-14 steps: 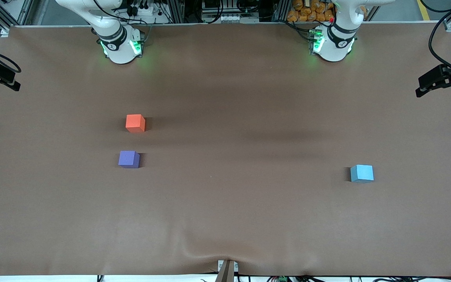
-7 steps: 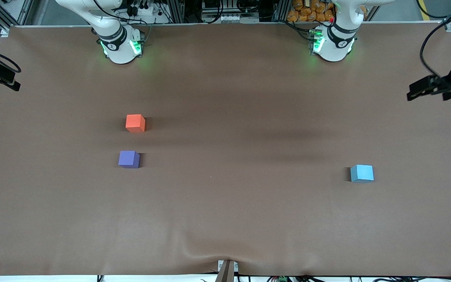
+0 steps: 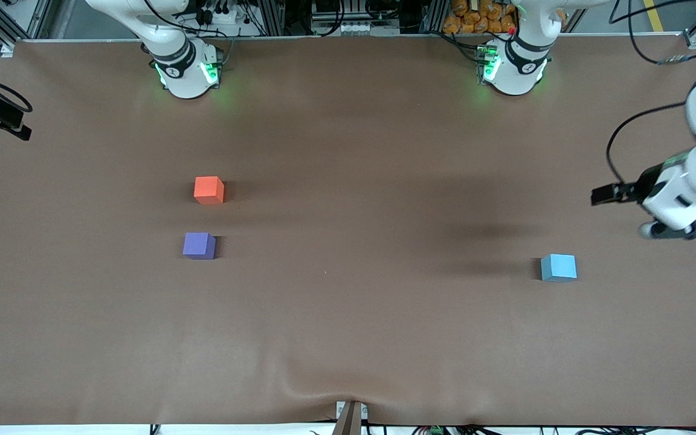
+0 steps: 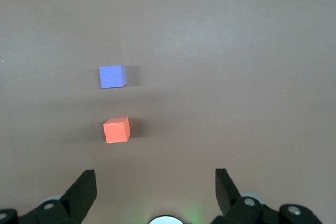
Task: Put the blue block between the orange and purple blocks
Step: 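Move the left gripper down over the light-blue block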
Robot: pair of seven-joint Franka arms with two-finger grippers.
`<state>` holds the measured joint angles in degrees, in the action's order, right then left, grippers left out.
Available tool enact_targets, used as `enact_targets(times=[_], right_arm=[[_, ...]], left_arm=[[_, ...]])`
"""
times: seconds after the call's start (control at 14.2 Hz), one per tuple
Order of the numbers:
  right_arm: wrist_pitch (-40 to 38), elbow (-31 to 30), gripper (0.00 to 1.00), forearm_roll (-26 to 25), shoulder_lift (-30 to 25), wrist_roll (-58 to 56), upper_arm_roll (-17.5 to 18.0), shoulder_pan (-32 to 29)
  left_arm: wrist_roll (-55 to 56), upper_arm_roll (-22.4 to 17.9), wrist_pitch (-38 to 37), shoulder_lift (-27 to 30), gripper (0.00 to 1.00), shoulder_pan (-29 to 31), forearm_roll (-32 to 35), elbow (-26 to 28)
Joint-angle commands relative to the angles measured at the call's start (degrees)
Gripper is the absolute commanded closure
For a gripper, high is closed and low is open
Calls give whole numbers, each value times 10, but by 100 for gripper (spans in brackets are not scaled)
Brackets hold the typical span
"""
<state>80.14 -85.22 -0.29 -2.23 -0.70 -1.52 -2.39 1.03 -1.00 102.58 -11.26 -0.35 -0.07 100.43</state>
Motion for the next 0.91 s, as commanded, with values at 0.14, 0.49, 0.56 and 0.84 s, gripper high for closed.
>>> enact_targets(times=[0.14,0.49,0.56,0.84], right_arm=[[-4,0,0,-4,-7,4,5,-7],[-4,0,0,-4,-8,4,5,-7],[-4,0,0,-4,-7,5,4,-8],[-4,0,0,-4,-7,4,5,-9]], left_arm=[[-36,7,127,-85,0,-1,6,7],[-54,7,185,-140,0,-2,2,6],[-54,7,198,-153,0,1,0,6],[-54,7,237,-197,0,3,1,-5]])
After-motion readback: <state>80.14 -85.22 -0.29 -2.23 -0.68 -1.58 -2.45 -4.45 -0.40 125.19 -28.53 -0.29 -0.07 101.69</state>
